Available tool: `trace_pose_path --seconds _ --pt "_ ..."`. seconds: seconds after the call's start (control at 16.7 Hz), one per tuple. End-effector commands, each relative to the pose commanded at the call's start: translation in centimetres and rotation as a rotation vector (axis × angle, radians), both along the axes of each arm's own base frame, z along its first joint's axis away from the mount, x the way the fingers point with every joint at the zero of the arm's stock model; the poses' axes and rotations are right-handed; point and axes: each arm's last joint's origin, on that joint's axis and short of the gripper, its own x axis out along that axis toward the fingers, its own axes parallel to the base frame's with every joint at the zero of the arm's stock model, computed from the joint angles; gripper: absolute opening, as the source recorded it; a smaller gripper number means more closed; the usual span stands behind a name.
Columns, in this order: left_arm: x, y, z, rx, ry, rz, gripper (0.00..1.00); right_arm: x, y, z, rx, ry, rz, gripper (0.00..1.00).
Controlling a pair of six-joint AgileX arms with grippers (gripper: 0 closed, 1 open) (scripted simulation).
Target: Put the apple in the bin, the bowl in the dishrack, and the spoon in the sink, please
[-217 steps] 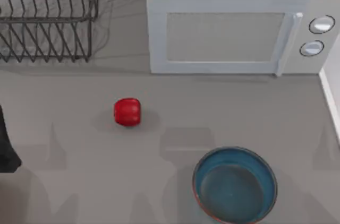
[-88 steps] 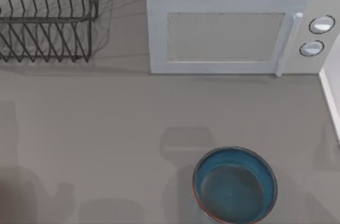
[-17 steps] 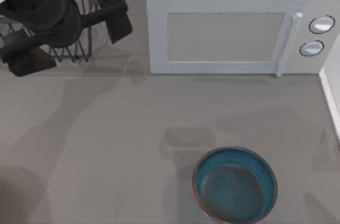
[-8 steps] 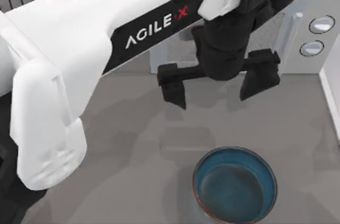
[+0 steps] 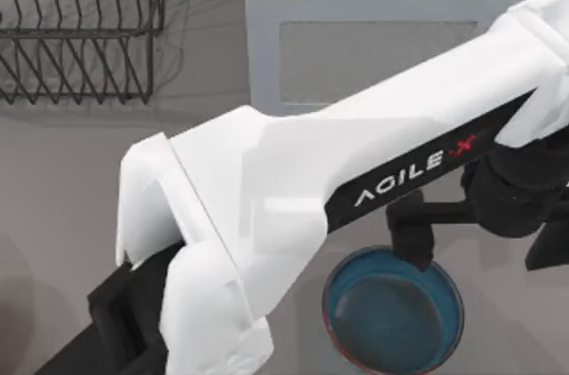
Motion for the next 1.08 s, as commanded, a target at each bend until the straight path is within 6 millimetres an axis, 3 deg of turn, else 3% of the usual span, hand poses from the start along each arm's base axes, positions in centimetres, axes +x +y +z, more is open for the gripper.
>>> trace_pose_path --seconds 0.54,1.08 --pt "-0.2 -0.4 -0.6 -0.006 -0.001 -0.008 1.00 0.0 0.0 0.0 0.000 0.000 0.000 1.00" --pt "-0.3 -0.4 -9.1 0.002 0.004 -0.009 1.00 0.0 0.0 0.0 0.000 0.000 0.000 1.00"
